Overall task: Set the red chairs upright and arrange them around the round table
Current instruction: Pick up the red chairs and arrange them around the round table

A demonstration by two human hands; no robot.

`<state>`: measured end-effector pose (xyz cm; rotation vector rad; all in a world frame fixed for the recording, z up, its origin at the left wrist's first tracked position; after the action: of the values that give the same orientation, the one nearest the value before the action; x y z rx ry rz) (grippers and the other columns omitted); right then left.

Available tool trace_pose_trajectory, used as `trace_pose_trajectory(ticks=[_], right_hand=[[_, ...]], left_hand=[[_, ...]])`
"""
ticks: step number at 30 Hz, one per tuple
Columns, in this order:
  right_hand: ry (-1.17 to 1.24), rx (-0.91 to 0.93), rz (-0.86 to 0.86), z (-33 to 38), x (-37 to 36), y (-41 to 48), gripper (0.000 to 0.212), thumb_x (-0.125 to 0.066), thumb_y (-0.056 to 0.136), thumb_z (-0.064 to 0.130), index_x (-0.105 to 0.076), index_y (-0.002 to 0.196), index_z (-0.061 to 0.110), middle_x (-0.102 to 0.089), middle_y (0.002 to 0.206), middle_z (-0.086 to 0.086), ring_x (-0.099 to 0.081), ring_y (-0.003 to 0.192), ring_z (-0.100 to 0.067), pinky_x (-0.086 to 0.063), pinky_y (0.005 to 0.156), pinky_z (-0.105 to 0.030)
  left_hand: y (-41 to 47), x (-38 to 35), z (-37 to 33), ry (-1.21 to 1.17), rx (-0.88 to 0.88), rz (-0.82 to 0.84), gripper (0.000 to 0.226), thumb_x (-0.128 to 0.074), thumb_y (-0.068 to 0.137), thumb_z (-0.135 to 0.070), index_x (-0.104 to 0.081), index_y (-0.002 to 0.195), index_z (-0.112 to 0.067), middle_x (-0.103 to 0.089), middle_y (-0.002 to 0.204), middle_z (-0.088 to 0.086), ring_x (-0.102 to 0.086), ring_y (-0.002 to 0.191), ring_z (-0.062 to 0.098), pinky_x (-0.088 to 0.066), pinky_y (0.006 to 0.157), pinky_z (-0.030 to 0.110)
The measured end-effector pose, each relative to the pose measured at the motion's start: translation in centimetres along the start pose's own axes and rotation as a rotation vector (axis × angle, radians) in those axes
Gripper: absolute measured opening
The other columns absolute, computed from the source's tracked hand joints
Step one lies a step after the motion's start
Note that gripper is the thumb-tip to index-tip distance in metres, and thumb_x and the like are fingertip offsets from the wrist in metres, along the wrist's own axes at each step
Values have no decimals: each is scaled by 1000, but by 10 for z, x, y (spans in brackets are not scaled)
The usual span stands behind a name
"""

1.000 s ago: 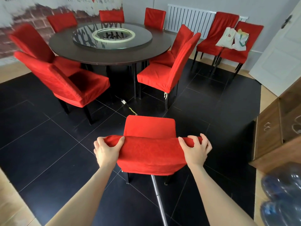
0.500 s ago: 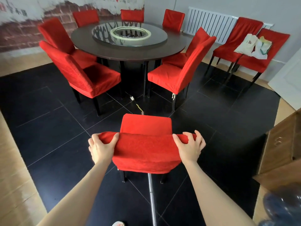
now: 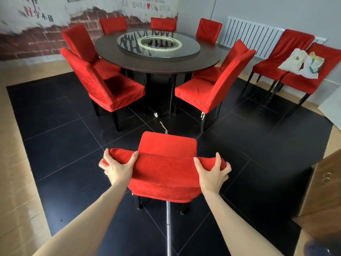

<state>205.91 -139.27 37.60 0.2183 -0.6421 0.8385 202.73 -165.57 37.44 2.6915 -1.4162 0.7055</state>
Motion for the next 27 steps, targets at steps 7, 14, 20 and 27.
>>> trace_pose_trajectory(ticks=[7, 14, 20, 27], right_hand=[[6, 42, 26, 9, -4, 29, 88, -70, 76, 63, -34, 147, 27, -16, 147, -5, -32, 122, -35, -41, 75, -37], [5, 56, 19, 38, -16, 68, 87, -68, 76, 65, -35, 146, 26, -17, 145, -6, -32, 122, -34, -42, 73, -37], [8, 79, -3, 73, -29, 105, 83, -66, 78, 65, -37, 144, 25, -18, 143, -5, -31, 123, -34, -42, 71, -37], [-4, 65, -14, 107, -43, 137, 82, -67, 78, 65, -38, 143, 25, -17, 142, -5, -31, 122, -35, -47, 76, -43]], left_hand=[[13, -19, -12, -6, -9, -41, 101, -81, 67, -56, -22, 146, -32, -22, 144, 7, -33, 130, 36, -40, 97, 52], [43, -42, -40, -5, -27, -75, 99, -81, 66, -57, -25, 143, -30, -23, 143, 6, -34, 129, 36, -41, 97, 52], [80, -59, -77, 2, -61, -95, 97, -80, 64, -61, -29, 140, -27, -26, 142, 7, -37, 127, 36, -40, 95, 51], [117, -72, -107, 12, -92, -89, 93, -78, 64, -63, -30, 137, -30, -26, 140, 6, -36, 127, 34, -42, 91, 52]])
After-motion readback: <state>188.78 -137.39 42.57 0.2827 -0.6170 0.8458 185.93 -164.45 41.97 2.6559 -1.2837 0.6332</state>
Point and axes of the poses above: each hand's wrist, its own y-axis towards the middle knuckle, its own x-axis out of the back of the hand, z = x × y, the point moved 1 cm from there along y, towards the middle knuckle
